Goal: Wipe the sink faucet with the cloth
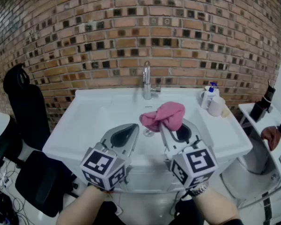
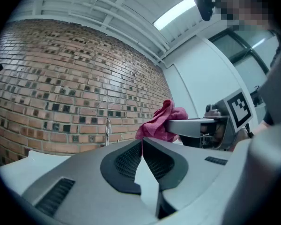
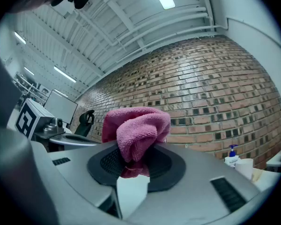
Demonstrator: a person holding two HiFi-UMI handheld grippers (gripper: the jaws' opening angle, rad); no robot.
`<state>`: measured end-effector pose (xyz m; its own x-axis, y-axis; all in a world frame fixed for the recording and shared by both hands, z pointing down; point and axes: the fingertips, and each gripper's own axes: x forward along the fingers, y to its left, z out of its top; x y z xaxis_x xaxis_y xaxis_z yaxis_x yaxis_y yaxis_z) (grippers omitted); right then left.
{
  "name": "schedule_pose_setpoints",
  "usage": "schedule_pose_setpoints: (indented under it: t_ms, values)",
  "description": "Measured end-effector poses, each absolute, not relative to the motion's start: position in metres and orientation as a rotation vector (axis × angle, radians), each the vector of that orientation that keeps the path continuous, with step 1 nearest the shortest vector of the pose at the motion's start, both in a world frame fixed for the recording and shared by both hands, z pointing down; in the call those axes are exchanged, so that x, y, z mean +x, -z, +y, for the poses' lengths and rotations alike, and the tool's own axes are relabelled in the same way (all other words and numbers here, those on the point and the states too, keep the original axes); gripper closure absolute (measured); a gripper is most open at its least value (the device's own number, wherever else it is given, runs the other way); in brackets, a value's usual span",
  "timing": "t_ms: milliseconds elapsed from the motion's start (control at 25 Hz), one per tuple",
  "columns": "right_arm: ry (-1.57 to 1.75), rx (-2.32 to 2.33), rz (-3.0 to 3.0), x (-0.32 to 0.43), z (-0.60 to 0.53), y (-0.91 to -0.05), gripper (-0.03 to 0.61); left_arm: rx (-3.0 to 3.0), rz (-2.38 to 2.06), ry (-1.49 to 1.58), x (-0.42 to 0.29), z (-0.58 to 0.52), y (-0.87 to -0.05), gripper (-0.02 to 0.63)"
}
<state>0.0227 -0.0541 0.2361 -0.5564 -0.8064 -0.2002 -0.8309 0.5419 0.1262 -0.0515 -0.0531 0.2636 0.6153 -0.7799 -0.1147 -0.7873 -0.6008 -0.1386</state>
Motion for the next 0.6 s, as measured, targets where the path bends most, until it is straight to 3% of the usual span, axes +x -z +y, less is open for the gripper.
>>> schedule_pose_setpoints:
  t_ms: [600]
  values:
    - [-0.338, -1.445, 2.639, 0.018, -0.143, -0.214, 0.468, -2.646, 1.279, -0.04, -0.054, -0.137, -0.247, 0.602]
